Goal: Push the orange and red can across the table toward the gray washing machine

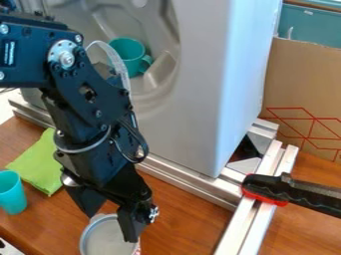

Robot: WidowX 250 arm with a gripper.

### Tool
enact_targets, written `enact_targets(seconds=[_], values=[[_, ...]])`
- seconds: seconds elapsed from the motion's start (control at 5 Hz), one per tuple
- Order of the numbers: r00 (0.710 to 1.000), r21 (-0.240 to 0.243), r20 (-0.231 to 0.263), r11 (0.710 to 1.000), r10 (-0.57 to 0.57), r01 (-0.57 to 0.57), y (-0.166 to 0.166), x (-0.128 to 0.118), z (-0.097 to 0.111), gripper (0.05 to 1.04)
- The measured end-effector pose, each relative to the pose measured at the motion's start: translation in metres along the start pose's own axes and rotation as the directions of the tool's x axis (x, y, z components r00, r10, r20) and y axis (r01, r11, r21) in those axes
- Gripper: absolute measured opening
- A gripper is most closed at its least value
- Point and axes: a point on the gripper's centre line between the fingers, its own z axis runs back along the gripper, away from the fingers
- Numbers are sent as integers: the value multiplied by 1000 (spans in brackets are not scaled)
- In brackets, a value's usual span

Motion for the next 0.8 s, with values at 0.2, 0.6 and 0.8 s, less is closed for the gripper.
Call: enact_targets(seconds=[0.2, 0.6, 0.8], values=[[1000, 2, -12, 1000, 1, -1, 1, -3, -2, 1001], [996, 16, -89, 1000, -22, 24, 5, -21, -19, 1001], [990, -45, -142, 999, -27, 20, 7, -38, -34, 1001]])
